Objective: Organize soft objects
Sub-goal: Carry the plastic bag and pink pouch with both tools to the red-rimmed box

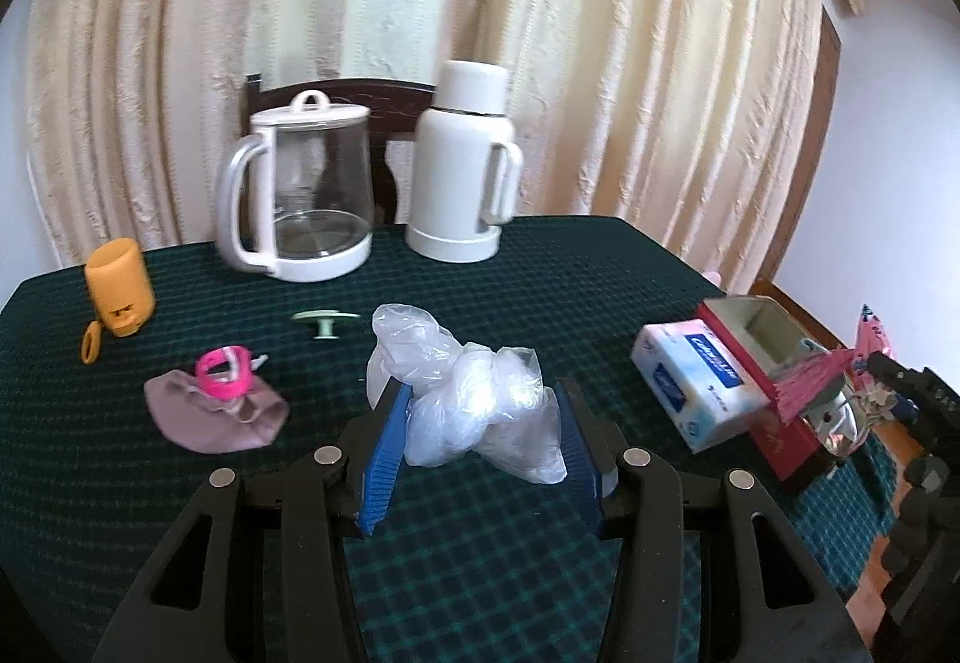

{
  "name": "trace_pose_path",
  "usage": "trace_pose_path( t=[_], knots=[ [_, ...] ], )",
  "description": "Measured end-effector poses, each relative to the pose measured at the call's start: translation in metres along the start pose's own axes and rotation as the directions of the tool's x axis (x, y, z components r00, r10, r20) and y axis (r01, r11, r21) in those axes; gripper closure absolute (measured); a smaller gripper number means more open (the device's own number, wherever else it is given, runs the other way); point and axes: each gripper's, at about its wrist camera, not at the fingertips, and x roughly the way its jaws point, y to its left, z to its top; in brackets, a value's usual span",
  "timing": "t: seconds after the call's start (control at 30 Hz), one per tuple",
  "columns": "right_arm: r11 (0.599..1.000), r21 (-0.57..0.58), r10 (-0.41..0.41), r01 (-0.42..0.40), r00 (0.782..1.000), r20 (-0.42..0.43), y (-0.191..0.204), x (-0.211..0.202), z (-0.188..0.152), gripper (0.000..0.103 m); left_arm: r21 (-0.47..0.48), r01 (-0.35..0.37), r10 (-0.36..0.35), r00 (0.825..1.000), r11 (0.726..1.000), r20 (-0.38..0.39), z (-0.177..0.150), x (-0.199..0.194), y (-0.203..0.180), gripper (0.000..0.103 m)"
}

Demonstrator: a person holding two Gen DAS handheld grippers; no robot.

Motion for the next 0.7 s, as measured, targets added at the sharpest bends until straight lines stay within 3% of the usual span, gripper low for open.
trace_pose_path(
  t=[0.5, 0.7],
  knots=[
    [0.996, -0.037, -0.087, 0.085, 0.994, -0.060, -0.023, 0.052, 0.031, 0.027, 0.072, 0.063, -0.061, 0.998, 0.995, -0.029, 0.004, 0.024, -0.057, 0.054],
    [0.987, -0.073, -0.153, 0.145, 0.981, -0.120, -0.032, 0.072, 0.039, 0.024, 0.104, 0.098, -0.094, 0.995, 0.990, -0.041, 0.008, 0.034, -0.082, 0.054]
  ],
)
